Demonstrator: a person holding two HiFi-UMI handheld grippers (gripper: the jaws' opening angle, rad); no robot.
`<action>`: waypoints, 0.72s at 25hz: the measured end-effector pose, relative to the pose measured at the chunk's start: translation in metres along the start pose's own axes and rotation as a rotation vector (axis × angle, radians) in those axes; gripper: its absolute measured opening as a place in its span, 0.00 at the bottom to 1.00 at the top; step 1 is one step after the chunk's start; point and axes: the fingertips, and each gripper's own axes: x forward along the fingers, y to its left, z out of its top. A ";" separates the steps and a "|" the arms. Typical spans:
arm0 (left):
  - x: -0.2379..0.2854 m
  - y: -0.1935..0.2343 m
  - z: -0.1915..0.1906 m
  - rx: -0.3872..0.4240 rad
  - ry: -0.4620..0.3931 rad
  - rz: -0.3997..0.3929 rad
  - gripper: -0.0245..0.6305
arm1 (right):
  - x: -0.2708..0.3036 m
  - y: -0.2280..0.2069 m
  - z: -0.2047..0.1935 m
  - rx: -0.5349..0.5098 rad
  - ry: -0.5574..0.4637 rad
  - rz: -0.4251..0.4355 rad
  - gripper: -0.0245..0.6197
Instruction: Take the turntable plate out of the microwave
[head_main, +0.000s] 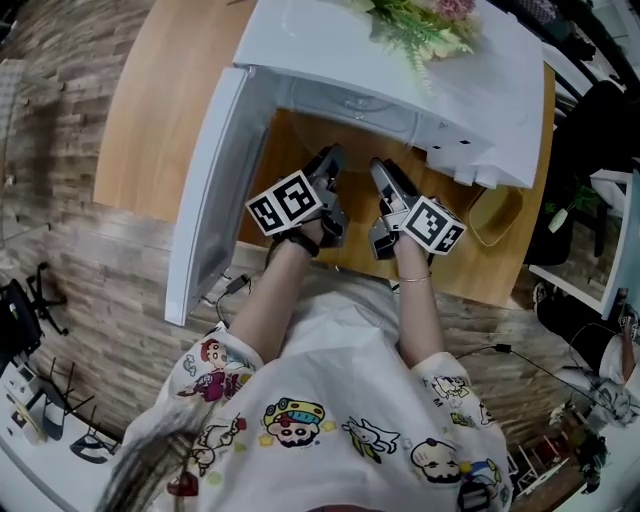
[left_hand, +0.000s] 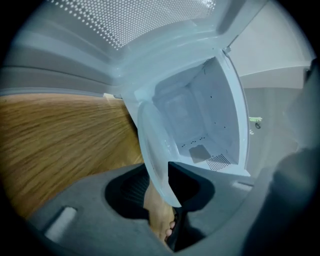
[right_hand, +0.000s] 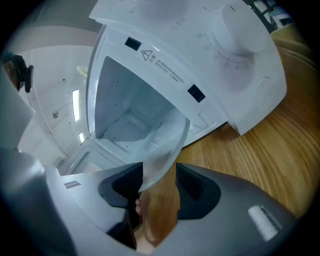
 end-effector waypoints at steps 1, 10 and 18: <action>0.002 0.000 0.003 -0.001 -0.005 0.002 0.21 | 0.003 0.000 0.001 0.014 -0.003 0.006 0.35; 0.019 0.002 0.021 0.001 -0.025 0.010 0.21 | 0.023 0.000 0.010 0.127 -0.052 0.036 0.33; 0.025 0.002 0.028 -0.018 -0.036 0.000 0.20 | 0.037 0.000 0.023 0.228 -0.117 0.054 0.31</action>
